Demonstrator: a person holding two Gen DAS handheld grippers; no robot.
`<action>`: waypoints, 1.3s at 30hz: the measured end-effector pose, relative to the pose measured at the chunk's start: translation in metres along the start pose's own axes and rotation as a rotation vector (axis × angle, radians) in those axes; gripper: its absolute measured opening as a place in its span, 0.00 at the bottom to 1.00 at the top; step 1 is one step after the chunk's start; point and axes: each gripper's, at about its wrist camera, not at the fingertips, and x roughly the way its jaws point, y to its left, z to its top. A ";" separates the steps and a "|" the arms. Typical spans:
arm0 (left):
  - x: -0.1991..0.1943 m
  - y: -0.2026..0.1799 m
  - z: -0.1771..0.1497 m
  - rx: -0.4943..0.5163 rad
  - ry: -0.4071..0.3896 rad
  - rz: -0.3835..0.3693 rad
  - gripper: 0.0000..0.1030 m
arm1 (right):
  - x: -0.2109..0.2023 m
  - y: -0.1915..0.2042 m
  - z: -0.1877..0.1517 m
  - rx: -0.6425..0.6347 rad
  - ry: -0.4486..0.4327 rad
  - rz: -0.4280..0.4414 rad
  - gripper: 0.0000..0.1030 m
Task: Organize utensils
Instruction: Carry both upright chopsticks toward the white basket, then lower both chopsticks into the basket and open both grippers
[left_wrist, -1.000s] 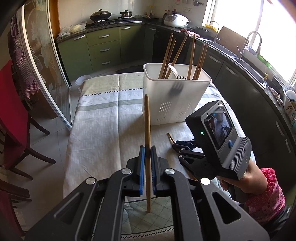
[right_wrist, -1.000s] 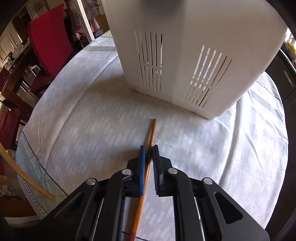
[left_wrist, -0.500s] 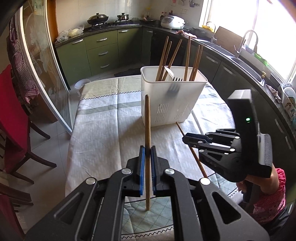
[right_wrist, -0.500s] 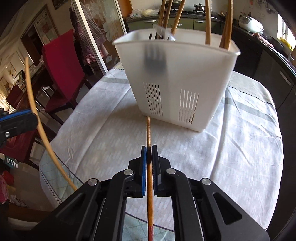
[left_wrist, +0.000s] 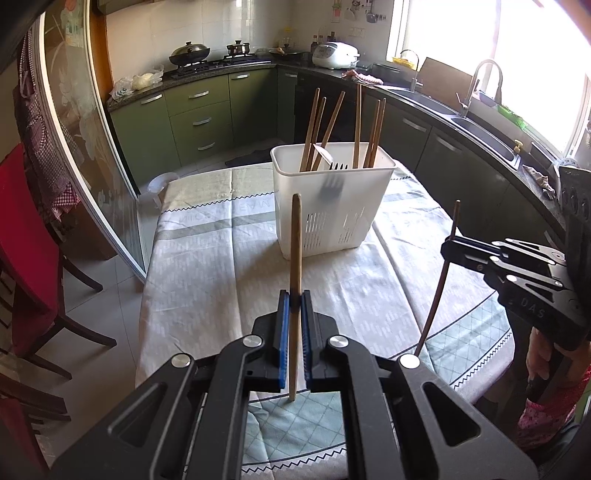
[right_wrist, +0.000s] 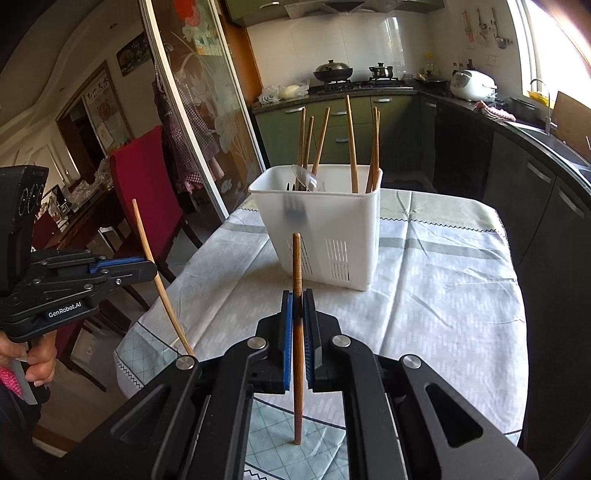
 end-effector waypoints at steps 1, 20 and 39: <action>0.000 0.000 0.000 0.000 0.000 0.000 0.06 | -0.008 0.001 0.000 0.000 -0.007 -0.002 0.06; -0.003 0.000 0.000 0.000 -0.012 -0.002 0.06 | -0.030 0.009 -0.008 -0.028 -0.054 -0.010 0.06; -0.040 -0.008 0.041 0.024 -0.106 -0.053 0.06 | -0.066 0.011 0.042 -0.057 -0.154 0.016 0.06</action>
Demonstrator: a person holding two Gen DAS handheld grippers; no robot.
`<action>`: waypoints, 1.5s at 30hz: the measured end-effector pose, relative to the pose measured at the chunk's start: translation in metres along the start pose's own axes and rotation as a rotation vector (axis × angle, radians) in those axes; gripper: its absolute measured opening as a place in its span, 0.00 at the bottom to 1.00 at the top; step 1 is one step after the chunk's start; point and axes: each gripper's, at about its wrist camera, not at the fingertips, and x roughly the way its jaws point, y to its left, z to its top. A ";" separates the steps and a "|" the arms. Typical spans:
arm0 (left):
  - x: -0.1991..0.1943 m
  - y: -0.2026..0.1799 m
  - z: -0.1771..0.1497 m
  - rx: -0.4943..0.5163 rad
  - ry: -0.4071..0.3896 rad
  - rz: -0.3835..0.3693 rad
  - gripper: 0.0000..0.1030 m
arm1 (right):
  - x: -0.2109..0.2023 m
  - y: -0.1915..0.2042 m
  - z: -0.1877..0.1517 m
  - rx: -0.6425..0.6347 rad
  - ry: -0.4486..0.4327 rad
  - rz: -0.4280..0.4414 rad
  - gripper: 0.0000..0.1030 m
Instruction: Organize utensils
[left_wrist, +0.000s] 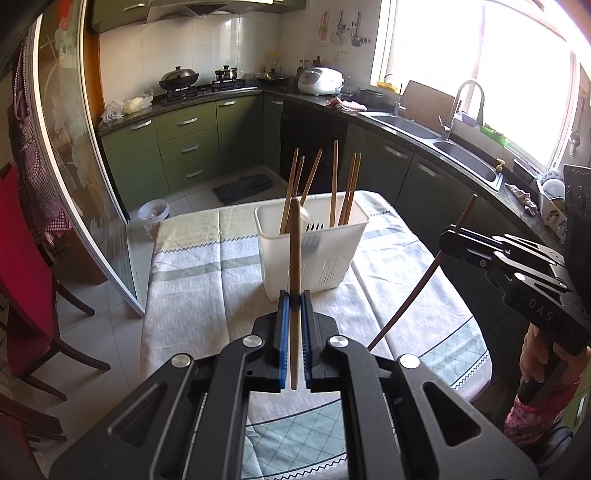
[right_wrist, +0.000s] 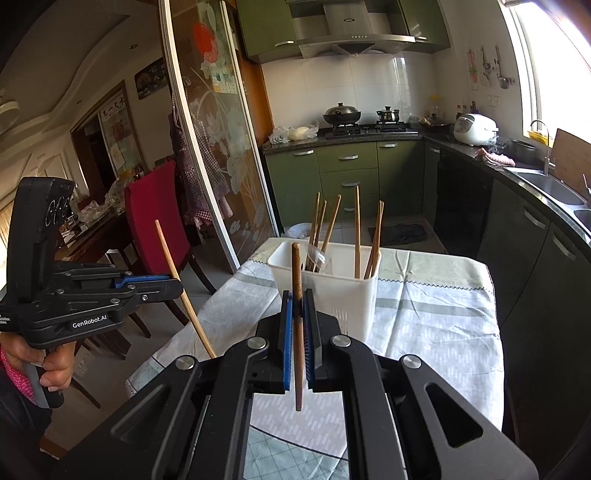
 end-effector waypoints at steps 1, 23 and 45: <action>-0.005 -0.001 0.008 0.003 -0.014 -0.004 0.06 | -0.003 -0.001 0.008 -0.001 -0.012 -0.002 0.06; 0.054 0.021 0.128 -0.068 -0.179 0.036 0.06 | 0.054 -0.051 0.122 0.055 -0.154 -0.095 0.06; 0.105 0.019 0.059 0.002 -0.151 0.118 0.90 | 0.125 -0.057 0.031 0.076 0.025 -0.108 0.51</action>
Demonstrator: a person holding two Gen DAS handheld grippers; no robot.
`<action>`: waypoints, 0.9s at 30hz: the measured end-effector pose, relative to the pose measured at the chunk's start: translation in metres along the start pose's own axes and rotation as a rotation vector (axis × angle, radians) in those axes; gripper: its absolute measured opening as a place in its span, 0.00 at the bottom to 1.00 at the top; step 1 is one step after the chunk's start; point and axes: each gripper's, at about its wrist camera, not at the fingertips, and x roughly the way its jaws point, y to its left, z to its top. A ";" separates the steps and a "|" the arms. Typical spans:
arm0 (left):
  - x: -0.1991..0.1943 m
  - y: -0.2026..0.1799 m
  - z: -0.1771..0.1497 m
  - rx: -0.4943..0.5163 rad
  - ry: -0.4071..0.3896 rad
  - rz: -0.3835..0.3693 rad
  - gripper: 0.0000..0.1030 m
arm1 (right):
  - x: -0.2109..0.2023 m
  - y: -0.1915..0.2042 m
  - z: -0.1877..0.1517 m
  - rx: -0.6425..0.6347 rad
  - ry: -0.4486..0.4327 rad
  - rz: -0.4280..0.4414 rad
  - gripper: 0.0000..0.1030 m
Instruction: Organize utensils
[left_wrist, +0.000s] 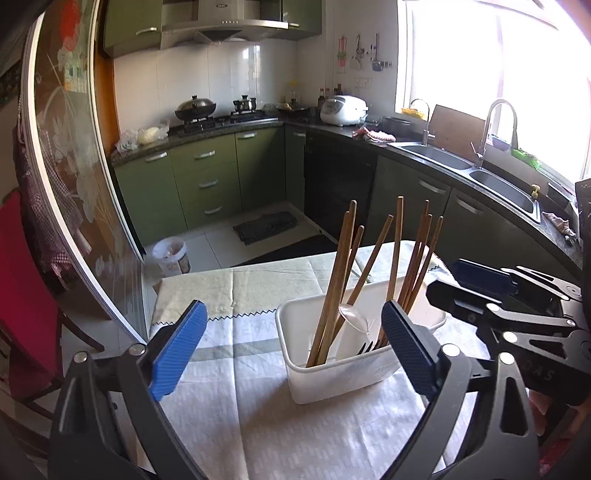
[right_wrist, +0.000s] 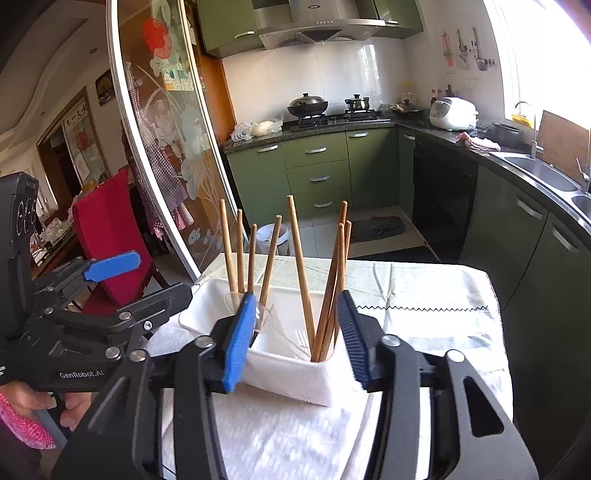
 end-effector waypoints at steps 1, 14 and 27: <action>-0.008 0.000 -0.004 0.007 -0.018 0.011 0.91 | -0.007 0.002 -0.005 -0.003 -0.007 -0.004 0.54; -0.115 -0.009 -0.099 -0.104 -0.087 0.037 0.93 | -0.129 0.033 -0.123 -0.046 -0.163 -0.157 0.95; -0.186 -0.017 -0.149 -0.139 -0.142 0.084 0.93 | -0.207 0.058 -0.169 -0.072 -0.250 -0.200 0.96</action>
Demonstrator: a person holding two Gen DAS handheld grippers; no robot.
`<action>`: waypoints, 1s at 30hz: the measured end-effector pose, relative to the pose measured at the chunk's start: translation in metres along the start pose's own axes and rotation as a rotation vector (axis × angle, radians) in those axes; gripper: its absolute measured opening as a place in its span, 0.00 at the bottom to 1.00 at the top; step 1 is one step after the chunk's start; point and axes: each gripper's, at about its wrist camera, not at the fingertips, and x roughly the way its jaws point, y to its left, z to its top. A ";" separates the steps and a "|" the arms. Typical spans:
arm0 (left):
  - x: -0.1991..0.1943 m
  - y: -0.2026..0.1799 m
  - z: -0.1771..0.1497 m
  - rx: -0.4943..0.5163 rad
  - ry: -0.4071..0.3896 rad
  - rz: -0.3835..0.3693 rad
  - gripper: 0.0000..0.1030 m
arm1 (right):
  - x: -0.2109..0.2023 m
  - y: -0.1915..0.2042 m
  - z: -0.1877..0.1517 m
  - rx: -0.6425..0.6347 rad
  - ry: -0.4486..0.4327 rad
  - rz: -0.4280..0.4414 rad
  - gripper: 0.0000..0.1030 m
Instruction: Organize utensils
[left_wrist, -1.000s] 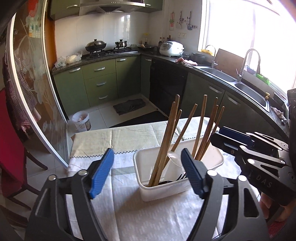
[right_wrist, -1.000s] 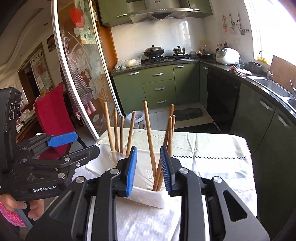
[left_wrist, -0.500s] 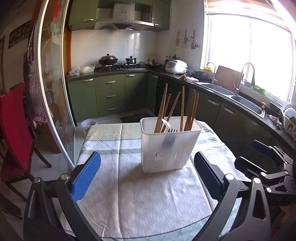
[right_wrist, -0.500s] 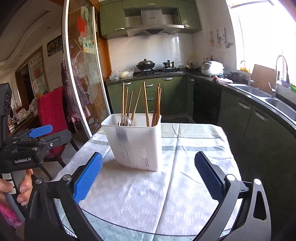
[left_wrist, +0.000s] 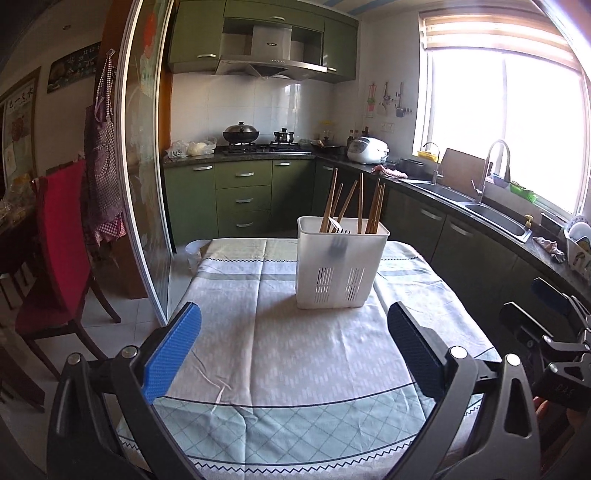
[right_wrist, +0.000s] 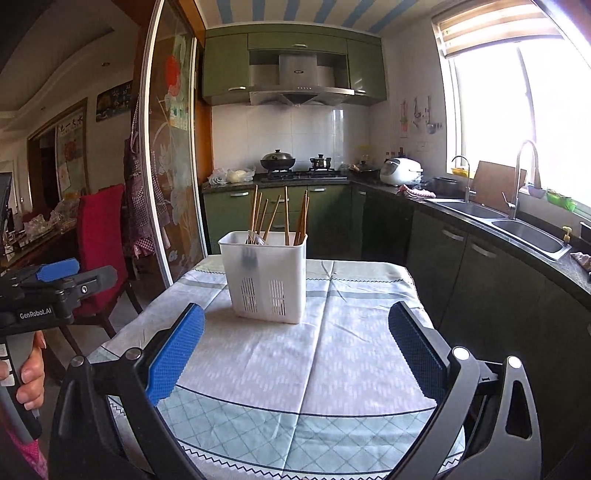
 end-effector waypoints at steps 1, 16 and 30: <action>-0.001 0.000 -0.002 0.002 0.004 0.001 0.93 | -0.002 -0.002 0.000 0.002 0.000 -0.001 0.96; -0.002 0.003 -0.012 0.000 0.039 0.010 0.93 | 0.007 0.004 -0.004 0.005 0.037 0.019 0.96; -0.001 0.005 -0.013 -0.006 0.041 0.004 0.93 | 0.007 0.006 -0.003 0.005 0.042 0.022 0.96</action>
